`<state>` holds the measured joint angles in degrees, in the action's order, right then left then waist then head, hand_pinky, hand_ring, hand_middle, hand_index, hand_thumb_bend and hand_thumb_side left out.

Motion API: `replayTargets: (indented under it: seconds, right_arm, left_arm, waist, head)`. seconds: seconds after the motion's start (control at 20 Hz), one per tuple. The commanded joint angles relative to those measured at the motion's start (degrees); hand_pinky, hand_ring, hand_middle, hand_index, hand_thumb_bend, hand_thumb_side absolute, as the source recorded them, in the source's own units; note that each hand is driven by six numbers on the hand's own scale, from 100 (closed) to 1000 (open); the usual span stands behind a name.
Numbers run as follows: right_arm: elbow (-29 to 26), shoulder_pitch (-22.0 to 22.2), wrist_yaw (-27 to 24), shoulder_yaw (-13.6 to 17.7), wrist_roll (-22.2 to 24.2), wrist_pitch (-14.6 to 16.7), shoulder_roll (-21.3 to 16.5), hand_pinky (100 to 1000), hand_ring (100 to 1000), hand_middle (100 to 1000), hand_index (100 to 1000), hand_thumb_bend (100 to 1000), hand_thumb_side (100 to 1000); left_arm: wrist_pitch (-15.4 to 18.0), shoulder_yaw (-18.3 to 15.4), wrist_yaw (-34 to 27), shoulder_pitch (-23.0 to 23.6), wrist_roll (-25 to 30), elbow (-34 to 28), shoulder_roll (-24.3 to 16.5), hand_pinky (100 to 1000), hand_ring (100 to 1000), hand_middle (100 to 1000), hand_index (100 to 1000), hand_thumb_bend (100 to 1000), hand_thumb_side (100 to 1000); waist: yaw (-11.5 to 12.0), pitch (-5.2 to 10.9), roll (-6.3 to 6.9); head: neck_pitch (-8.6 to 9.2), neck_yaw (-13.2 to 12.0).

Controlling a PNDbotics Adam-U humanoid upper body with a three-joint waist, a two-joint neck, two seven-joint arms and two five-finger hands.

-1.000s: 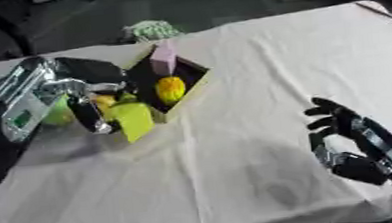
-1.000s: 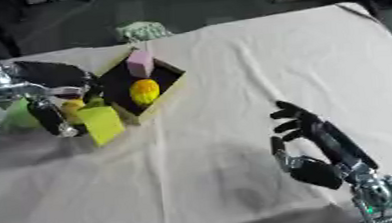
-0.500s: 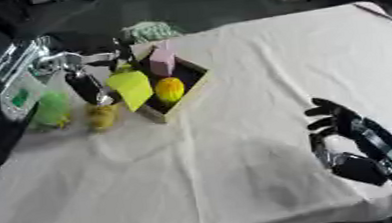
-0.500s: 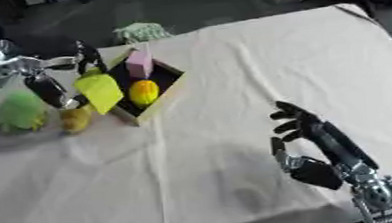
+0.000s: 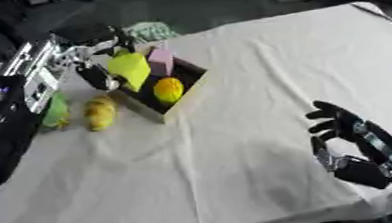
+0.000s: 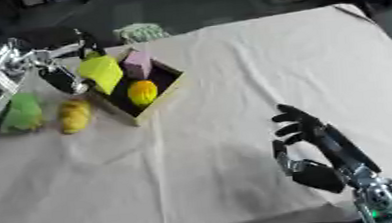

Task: Pick up objects on the table and place them in the box.

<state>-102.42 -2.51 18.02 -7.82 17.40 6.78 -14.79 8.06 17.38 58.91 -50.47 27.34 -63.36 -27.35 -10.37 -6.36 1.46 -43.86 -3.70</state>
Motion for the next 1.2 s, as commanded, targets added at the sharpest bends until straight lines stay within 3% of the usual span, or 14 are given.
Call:
replayTargets:
  seconds: [0.05, 0.5, 0.75, 1.0, 1.05, 1.2]
  right_arm:
    - [-0.5, -0.7, -0.4, 0.0, 0.2, 0.0, -0.5, 704, 769, 833, 1000, 100, 291]
    - [-0.6, -1.2, -0.7, -0.1, 0.4, 0.0, -0.5, 705, 769, 832, 1000, 100, 287]
    - [-0.6, -1.3, -0.7, -0.1, 0.4, 0.0, -0.5, 705, 768, 832, 1000, 100, 286]
    - [-0.5, -1.3, -0.7, -0.1, 0.5, 0.0, -0.5, 705, 768, 832, 1000, 100, 285]
    - [-0.5, -1.3, -0.7, -0.1, 0.5, 0.0, -0.5, 705, 768, 832, 1000, 100, 285]
    - [-0.4, -1.3, -0.7, -0.1, 0.4, 0.0, -0.5, 705, 768, 832, 1000, 100, 285]
  left_arm:
    - [-0.3, -1.7, 3.3, -1.3, -3.4, 2.4, 0.1, 785, 675, 658, 776, 226, 153]
    - [-2.2, -4.3, 7.6, -0.9, -12.5, 7.9, 1.7, 773, 675, 663, 783, 274, 158]
    - [-2.1, -4.0, 8.0, -0.4, -19.5, 10.1, 1.9, 778, 697, 696, 807, 309, 175]
    - [-1.2, -3.9, 8.9, -0.5, -21.3, 10.7, 1.8, 785, 711, 721, 830, 359, 206]
    - [-0.9, -3.7, 9.2, -0.5, -21.1, 10.6, 1.8, 797, 728, 743, 852, 418, 222]
    - [0.4, -3.5, 9.6, -0.5, -19.6, 10.4, 1.7, 811, 749, 766, 878, 476, 240]
  waist:
    - [-0.2, 0.43, -0.2]
    - [-0.5, -0.25, -0.48]
    - [-0.6, -0.38, -0.48]
    - [-0.7, -0.39, -0.47]
    - [-0.7, -0.39, -0.48]
    - [-0.7, -0.36, -0.5]
  head:
    - [-0.26, -0.3]
    - [-0.26, -0.8]
    - [-0.26, -0.8]
    - [-0.26, -0.8]
    - [-0.26, -0.8]
    - [-0.26, -0.7]
